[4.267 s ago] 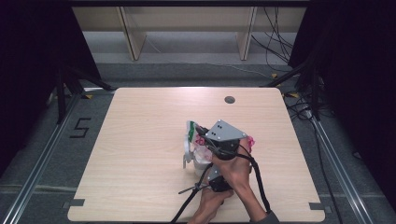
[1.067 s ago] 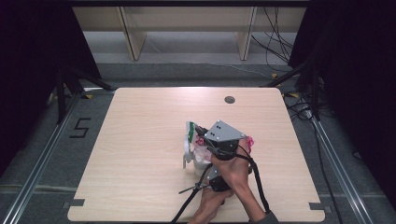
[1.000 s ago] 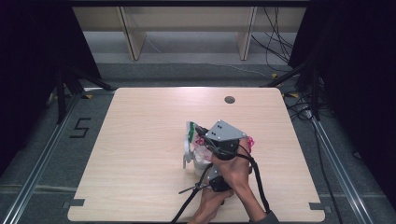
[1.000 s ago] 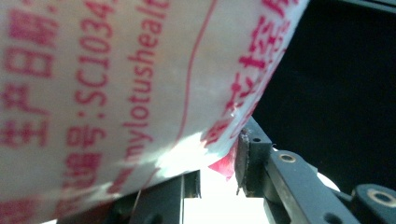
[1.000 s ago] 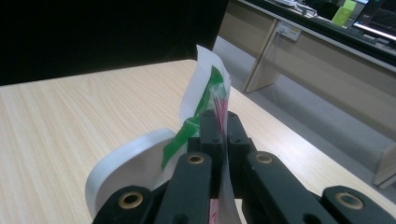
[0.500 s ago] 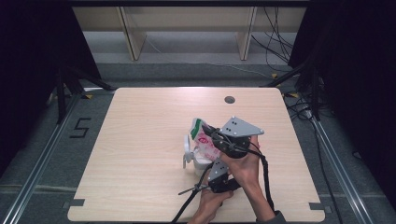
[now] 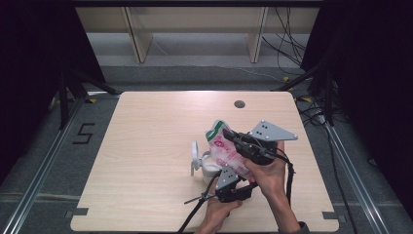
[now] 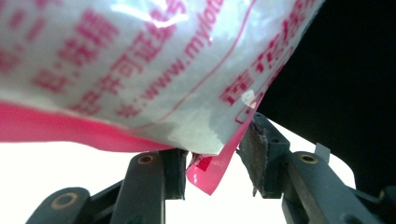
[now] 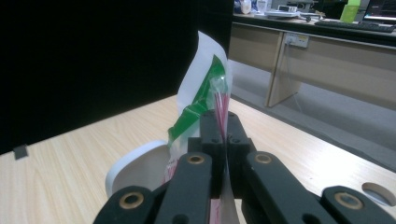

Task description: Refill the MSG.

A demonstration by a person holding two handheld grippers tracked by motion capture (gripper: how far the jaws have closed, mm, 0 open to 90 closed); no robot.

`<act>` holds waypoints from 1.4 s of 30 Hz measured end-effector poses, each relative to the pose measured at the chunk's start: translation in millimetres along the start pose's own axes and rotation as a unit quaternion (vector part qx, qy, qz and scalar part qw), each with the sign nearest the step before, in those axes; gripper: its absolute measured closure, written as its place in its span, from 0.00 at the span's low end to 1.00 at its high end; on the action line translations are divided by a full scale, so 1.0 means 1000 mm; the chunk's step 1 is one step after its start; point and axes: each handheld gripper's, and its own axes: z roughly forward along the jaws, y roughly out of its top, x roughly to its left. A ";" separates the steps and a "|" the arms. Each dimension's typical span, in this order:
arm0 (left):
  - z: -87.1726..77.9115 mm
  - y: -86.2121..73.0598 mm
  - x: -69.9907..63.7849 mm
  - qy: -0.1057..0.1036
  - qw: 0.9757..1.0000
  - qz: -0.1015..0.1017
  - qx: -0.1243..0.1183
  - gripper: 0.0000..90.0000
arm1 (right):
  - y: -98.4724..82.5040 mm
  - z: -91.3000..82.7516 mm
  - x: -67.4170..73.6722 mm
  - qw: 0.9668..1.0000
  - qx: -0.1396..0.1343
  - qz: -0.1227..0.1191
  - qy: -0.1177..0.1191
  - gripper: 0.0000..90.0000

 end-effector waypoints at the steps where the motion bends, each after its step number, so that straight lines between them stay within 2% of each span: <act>1: 0.000 0.000 0.001 0.001 1.000 0.000 0.000 0.67 | 0.000 -0.001 -0.001 1.000 -0.005 0.003 -0.003 1.00; 3: -0.001 0.000 0.001 0.006 1.000 0.001 0.004 0.66 | -0.001 -0.005 -0.002 1.000 -0.004 0.006 -0.002 1.00; 5: -0.002 -0.001 0.001 0.003 1.000 -0.002 0.002 0.64 | -0.001 -0.007 -0.005 1.000 -0.014 0.003 -0.001 1.00; 6: -0.003 0.000 0.001 0.004 1.000 -0.002 0.003 0.63 | -0.002 -0.009 -0.005 1.000 -0.013 0.017 0.004 1.00; 7: -0.004 0.000 0.001 0.005 1.000 0.003 0.009 0.61 | -0.002 -0.011 -0.006 1.000 -0.017 0.014 -0.002 1.00; 8: -0.004 0.000 0.001 0.009 1.000 0.006 0.011 0.60 | -0.002 -0.012 -0.007 1.000 -0.017 0.020 0.006 1.00; 10: -0.005 0.000 0.000 0.013 1.000 0.005 0.017 0.57 | -0.003 -0.015 -0.010 1.000 -0.025 0.018 0.001 1.00; 14: -0.005 -0.001 -0.001 0.012 1.000 0.002 0.017 0.54 | -0.005 -0.020 -0.015 0.998 -0.031 0.049 0.012 1.00; 16: -0.007 -0.001 -0.001 0.016 1.000 0.005 0.024 0.52 | -0.006 -0.022 -0.018 0.998 -0.036 0.049 0.010 1.00; 18: -0.007 -0.001 0.000 0.013 1.000 0.005 0.019 0.51 | -0.007 -0.023 -0.019 0.998 -0.040 0.054 0.015 1.00; 20: -0.008 -0.001 0.000 0.019 1.000 0.003 0.023 0.50 | -0.008 -0.024 -0.020 0.997 -0.047 0.062 0.022 1.00; 21: -0.009 -0.001 0.000 0.018 1.000 0.002 0.024 0.49 | -0.008 -0.026 -0.022 0.997 -0.046 0.056 0.019 1.00; 22: -0.009 -0.001 0.000 0.014 1.000 0.005 0.025 0.48 | -0.008 -0.027 -0.021 0.996 -0.042 0.070 0.022 1.00; 24: -0.011 -0.001 -0.001 0.023 0.999 0.006 0.025 0.46 | -0.010 -0.029 -0.023 0.996 -0.051 0.076 0.022 1.00; 25: -0.012 -0.001 0.000 0.025 0.999 0.009 0.027 0.47 | -0.010 -0.029 -0.025 0.996 -0.053 0.073 0.029 1.00; 27: -0.012 -0.001 0.002 0.018 1.000 0.005 0.024 0.47 | -0.010 -0.031 -0.025 0.995 -0.057 0.076 0.024 1.00; 28: -0.013 -0.001 0.002 0.021 0.999 0.005 0.030 0.46 | -0.011 -0.031 -0.026 0.995 -0.068 0.074 0.025 1.00; 29: -0.014 -0.002 0.003 0.023 0.999 0.007 0.033 0.45 | -0.011 -0.031 -0.024 0.994 -0.068 0.083 0.026 1.00; 30: -0.014 -0.002 0.003 0.024 0.999 0.004 0.032 0.46 | -0.011 -0.032 -0.026 0.995 -0.066 0.073 0.024 1.00; 32: -0.016 -0.003 0.003 0.029 0.999 0.003 0.040 0.46 | -0.011 -0.033 -0.026 0.995 -0.065 0.074 0.022 1.00; 34: -0.017 -0.005 0.003 0.023 0.999 0.012 0.035 0.45 | -0.012 -0.032 -0.027 0.994 -0.073 0.079 0.021 1.00; 35: -0.019 -0.005 0.001 0.028 0.999 0.017 0.040 0.44 | -0.012 -0.033 -0.028 0.994 -0.067 0.080 0.021 1.00; 36: -0.021 -0.005 0.002 0.020 0.999 0.017 0.039 0.44 | -0.013 -0.034 -0.029 0.995 -0.067 0.073 0.017 1.00; 37: -0.023 -0.005 0.002 0.016 0.999 0.014 0.040 0.44 | -0.013 -0.035 -0.029 0.995 -0.065 0.080 0.018 1.00; 38: -0.024 -0.005 0.003 0.014 0.999 0.015 0.044 0.45 | -0.013 -0.036 -0.028 0.994 -0.063 0.087 0.019 1.00; 39: -0.025 -0.005 0.002 0.014 0.999 0.020 0.049 0.44 | -0.014 -0.036 -0.030 0.994 -0.067 0.080 0.017 1.00; 42: -0.030 -0.005 -0.001 0.012 0.998 0.022 0.050 0.43 | -0.015 -0.037 -0.030 0.994 -0.068 0.084 0.014 1.00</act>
